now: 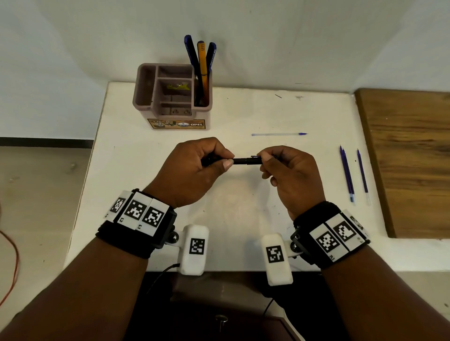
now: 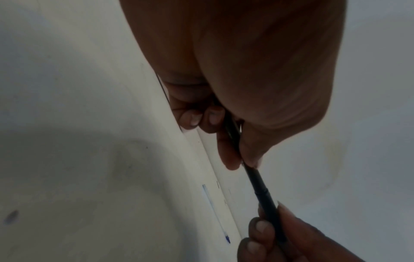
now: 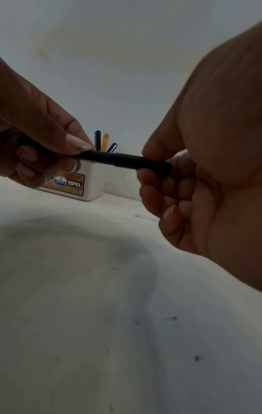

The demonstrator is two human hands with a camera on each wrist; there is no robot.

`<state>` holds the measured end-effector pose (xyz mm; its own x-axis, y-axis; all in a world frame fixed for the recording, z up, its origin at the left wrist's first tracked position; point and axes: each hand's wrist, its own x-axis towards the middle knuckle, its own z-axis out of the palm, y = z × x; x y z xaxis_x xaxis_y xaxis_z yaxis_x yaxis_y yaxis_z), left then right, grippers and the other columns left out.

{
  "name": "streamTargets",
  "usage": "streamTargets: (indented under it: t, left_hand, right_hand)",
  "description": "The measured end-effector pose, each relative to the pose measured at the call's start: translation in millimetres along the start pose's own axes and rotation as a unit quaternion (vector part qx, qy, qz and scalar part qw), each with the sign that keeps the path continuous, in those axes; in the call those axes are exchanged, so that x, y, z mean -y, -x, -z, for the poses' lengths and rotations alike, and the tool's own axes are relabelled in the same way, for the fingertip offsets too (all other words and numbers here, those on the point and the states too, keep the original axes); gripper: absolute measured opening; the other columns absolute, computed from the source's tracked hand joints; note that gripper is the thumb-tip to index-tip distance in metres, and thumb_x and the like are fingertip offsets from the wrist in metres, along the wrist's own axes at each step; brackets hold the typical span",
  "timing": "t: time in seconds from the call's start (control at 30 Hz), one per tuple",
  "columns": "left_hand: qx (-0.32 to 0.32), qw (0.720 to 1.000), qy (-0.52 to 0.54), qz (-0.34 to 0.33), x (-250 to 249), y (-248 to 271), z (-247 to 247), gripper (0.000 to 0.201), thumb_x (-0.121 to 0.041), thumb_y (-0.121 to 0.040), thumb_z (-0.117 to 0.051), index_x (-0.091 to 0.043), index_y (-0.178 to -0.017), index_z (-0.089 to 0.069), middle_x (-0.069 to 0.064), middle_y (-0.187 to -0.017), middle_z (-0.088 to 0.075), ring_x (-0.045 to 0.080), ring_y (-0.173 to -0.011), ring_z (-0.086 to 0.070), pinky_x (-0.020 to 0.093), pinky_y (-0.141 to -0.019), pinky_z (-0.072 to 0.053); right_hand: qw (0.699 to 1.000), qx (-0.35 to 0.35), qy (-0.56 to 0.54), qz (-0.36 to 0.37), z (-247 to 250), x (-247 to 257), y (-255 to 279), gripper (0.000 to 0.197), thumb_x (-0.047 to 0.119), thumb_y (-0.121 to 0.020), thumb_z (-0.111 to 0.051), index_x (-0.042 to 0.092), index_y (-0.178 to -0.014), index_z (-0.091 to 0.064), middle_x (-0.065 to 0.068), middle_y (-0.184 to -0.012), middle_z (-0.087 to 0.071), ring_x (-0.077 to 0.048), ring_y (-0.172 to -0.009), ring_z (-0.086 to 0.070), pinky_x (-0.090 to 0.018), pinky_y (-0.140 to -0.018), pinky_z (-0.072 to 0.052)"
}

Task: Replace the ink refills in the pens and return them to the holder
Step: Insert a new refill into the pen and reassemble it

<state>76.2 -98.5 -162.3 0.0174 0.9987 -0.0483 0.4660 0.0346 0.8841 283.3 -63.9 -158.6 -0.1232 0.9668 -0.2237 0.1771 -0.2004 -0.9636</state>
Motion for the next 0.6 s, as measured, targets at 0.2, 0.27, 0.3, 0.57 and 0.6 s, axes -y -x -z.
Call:
streamTargets:
  t: [0.2, 0.27, 0.3, 0.57, 0.6]
  left_hand:
    - [0.0, 1.0, 0.001, 0.004, -1, 0, -3, 0.005, -0.02, -0.092, -0.071, -0.024, -0.095, -0.072, -0.009, -0.08, -0.069, 0.002, -0.072, -0.058, 0.009, -0.065, -0.043]
    - [0.001, 1.0, -0.001, 0.006, -1, 0, -4, 0.005, -0.02, -0.092, -0.07, -0.024, -0.094, -0.072, -0.007, -0.081, -0.07, 0.004, -0.072, -0.059, 0.008, -0.064, -0.042]
    - [0.001, 1.0, -0.001, 0.008, -1, 0, -4, 0.005, -0.02, -0.092, -0.07, -0.023, -0.094, -0.071, -0.006, -0.081, -0.07, 0.007, -0.073, -0.059, 0.01, -0.063, -0.043]
    - [-0.022, 1.0, 0.005, 0.009, -3, 1, -2, 0.003, -0.021, -0.092, -0.07, -0.022, -0.094, -0.072, -0.002, -0.081, -0.07, 0.012, -0.071, -0.059, 0.02, -0.064, -0.046]
    - [-0.032, 0.999, 0.002, 0.003, -4, 2, 1, 0.003, -0.022, -0.092, -0.07, -0.023, -0.094, -0.072, -0.006, -0.08, -0.07, 0.009, -0.071, -0.059, 0.017, -0.063, -0.045]
  right_hand:
    - [1.0, -0.001, 0.013, 0.006, -1, 0, 1, 0.014, 0.012, -0.095, -0.064, 0.015, -0.086, -0.074, -0.002, -0.068, -0.069, -0.009, -0.059, -0.062, -0.017, -0.057, -0.045]
    - [1.0, -0.001, 0.018, 0.01, -2, 0, 2, 0.015, 0.012, -0.096, -0.064, 0.017, -0.085, -0.074, -0.001, -0.068, -0.069, -0.009, -0.06, -0.062, -0.017, -0.058, -0.045]
    - [1.0, -0.001, 0.02, 0.013, -2, 1, 2, 0.016, 0.012, -0.096, -0.064, 0.017, -0.085, -0.074, -0.001, -0.068, -0.069, -0.009, -0.06, -0.062, -0.016, -0.058, -0.045]
    - [0.999, -0.013, 0.033, 0.015, -11, 7, 2, 0.018, 0.014, -0.096, -0.062, 0.021, -0.084, -0.072, 0.0, -0.072, -0.07, -0.009, -0.063, -0.063, -0.02, -0.061, -0.045]
    - [0.999, -0.018, 0.033, 0.016, -14, 10, 2, 0.017, 0.014, -0.097, -0.062, 0.021, -0.085, -0.072, 0.001, -0.074, -0.07, -0.01, -0.064, -0.063, -0.022, -0.062, -0.045]
